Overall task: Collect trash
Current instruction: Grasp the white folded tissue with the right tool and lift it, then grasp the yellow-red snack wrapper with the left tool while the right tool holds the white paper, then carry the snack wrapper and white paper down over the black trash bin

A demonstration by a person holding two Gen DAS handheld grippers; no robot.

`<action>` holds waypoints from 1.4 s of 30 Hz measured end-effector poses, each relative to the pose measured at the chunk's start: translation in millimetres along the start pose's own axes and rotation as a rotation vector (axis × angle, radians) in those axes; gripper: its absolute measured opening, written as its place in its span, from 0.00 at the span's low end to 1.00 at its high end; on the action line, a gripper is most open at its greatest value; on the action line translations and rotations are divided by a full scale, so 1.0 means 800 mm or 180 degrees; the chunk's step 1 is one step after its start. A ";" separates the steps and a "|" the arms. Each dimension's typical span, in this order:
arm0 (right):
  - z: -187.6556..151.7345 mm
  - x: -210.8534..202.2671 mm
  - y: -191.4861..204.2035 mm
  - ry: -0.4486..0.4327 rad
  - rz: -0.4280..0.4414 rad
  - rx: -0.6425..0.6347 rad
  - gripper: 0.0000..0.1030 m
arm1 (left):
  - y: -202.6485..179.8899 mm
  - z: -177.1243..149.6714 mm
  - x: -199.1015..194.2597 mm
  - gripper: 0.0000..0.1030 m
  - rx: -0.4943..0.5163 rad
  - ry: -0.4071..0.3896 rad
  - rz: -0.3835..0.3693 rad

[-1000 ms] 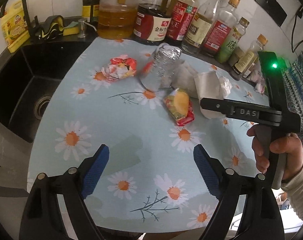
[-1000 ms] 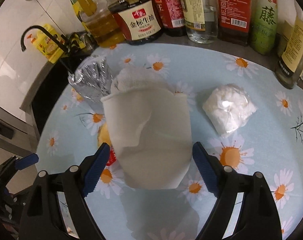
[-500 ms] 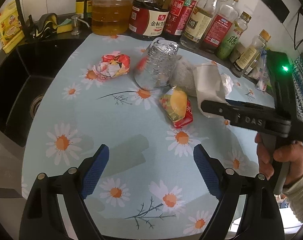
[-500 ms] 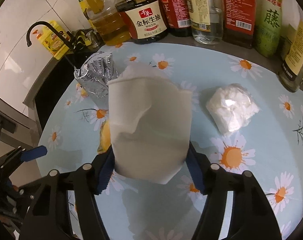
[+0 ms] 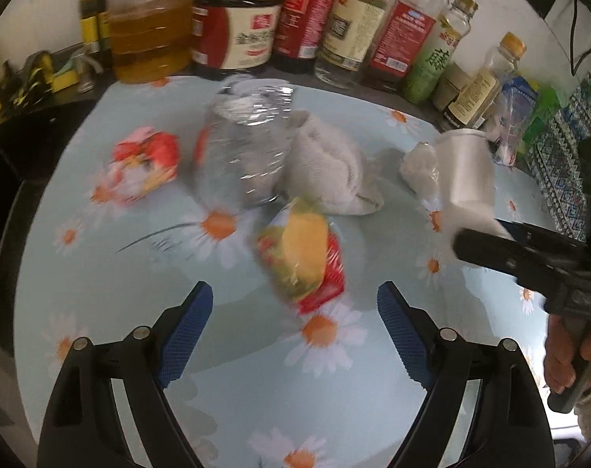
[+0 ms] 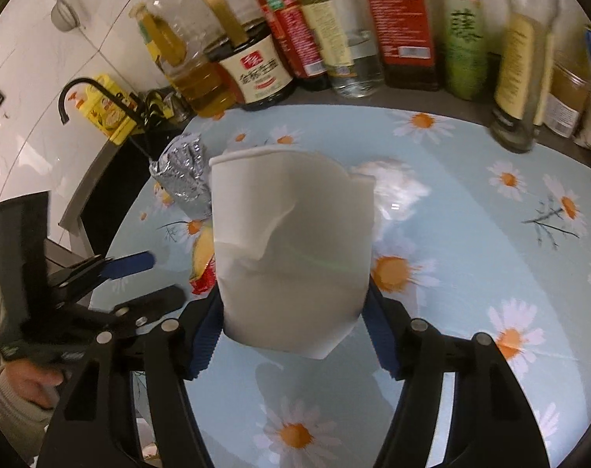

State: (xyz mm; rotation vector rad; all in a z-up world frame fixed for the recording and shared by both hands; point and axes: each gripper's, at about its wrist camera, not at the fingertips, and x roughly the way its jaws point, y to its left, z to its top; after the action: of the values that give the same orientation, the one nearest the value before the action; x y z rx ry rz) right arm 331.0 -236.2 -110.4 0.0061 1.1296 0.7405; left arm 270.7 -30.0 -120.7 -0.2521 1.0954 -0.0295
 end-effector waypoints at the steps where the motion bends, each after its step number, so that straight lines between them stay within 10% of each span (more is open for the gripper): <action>1: 0.000 -0.003 -0.004 -0.0006 -0.0014 0.0020 0.64 | -0.003 0.004 0.005 0.82 0.0013 0.0003 -0.0042; 9: -0.011 -0.016 -0.035 -0.0041 -0.0055 0.0222 0.64 | -0.017 0.029 0.042 0.80 0.0140 0.0042 0.0099; 17: -0.015 -0.023 -0.052 -0.0073 -0.0085 0.0312 0.64 | -0.020 0.034 0.051 0.53 0.0208 0.0007 0.0223; 42: -0.024 -0.008 -0.012 -0.0023 -0.0043 0.0245 0.64 | 0.011 0.004 0.003 0.53 0.0132 -0.0135 0.0143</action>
State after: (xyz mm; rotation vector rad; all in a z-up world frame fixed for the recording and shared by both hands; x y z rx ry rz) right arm 318.7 -253.8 -117.3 0.0658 1.1495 0.6842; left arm 273.4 -21.3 -123.2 -0.1900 1.0568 -0.0068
